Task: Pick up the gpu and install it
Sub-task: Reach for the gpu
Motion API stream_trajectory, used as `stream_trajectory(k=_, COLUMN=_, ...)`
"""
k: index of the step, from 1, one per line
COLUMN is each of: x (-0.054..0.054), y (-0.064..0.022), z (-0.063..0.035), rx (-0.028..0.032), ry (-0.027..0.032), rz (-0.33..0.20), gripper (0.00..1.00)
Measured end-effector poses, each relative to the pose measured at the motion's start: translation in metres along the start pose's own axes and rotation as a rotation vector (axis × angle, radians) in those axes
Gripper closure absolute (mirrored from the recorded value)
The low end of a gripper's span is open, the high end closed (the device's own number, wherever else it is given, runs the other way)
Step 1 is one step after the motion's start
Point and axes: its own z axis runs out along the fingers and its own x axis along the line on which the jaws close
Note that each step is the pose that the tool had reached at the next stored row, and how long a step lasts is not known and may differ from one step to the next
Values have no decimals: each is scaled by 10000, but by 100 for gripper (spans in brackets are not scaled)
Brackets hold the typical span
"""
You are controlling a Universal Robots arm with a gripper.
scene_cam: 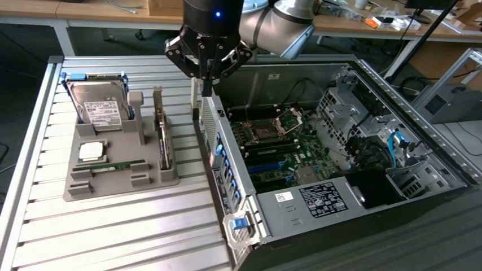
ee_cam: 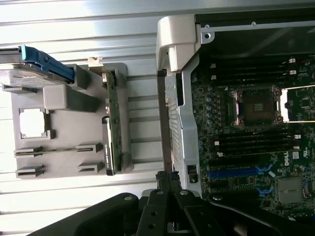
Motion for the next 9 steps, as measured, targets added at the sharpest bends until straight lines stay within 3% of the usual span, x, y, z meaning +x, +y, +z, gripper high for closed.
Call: stream_trajectory(k=9, x=29, y=-2, z=0, rx=-1, ry=-1, rz=-1, gripper=89)
